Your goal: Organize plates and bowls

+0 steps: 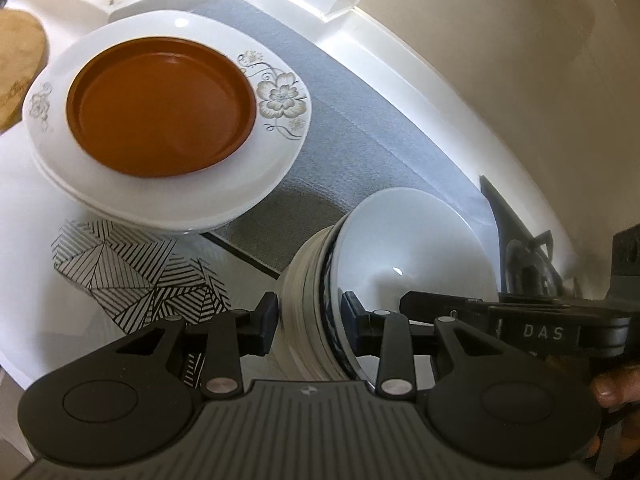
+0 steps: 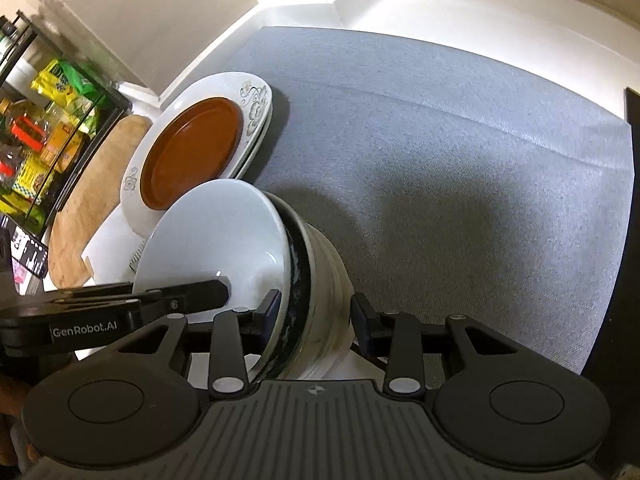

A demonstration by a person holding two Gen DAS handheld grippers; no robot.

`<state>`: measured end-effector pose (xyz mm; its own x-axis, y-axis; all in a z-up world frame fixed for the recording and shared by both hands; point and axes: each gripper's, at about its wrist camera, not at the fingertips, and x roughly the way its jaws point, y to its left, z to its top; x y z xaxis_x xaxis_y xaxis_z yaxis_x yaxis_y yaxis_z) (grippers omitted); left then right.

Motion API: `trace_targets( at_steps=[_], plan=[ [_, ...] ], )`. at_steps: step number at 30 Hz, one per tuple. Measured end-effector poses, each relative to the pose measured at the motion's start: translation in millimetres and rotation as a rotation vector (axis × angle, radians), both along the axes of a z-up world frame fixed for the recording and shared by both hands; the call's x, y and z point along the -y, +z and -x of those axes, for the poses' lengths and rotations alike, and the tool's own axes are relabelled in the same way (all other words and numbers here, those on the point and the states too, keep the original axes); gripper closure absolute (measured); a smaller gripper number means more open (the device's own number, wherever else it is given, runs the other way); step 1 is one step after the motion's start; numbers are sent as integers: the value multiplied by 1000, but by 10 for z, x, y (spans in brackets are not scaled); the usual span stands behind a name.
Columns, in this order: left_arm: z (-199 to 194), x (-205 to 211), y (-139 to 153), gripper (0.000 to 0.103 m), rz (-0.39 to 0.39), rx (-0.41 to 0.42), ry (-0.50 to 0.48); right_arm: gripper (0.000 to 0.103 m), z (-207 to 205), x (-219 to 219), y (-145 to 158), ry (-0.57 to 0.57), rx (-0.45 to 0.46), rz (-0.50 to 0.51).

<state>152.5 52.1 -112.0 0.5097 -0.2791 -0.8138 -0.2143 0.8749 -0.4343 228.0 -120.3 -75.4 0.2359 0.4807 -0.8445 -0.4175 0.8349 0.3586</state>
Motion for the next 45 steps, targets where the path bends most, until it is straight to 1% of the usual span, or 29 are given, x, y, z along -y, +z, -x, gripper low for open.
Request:
trace_targets(
  at_steps=[3,9,15,19,23,24,30,35,43,45],
  plan=[
    [-1,3,8,65,2,-6,10,63,-23,-15,12,8,2,9],
    [-27,22,41,66,-21,-16,-11,63,-31,16,7,8,-3,6],
    [-35,29,44,67,-29,-18,-52,62,-24,-34,15,26,5,20],
    [-31,25,40,66,-29,-29,-80,62,-43,-38,20,40,-19,30],
    [-49,42,40,65,-44,-35,-121,60,-34,-43,14,52,-46,36],
    [-54,41,43,64,-46,-38,-130,56,-32,-38,4,51,-51,34],
    [-97,66,53,63,-64,-50,-181,52,-21,-7,-57,5,-87,-4],
    [-97,63,45,63,-63,-46,-198,52,39,-8,-61,-22,-61,-9],
    [-93,81,48,63,-80,-26,-231,57,105,22,-52,-47,-21,-18],
    [-86,77,45,63,-79,-19,-233,60,116,47,-53,-57,-13,-27]
  ],
)
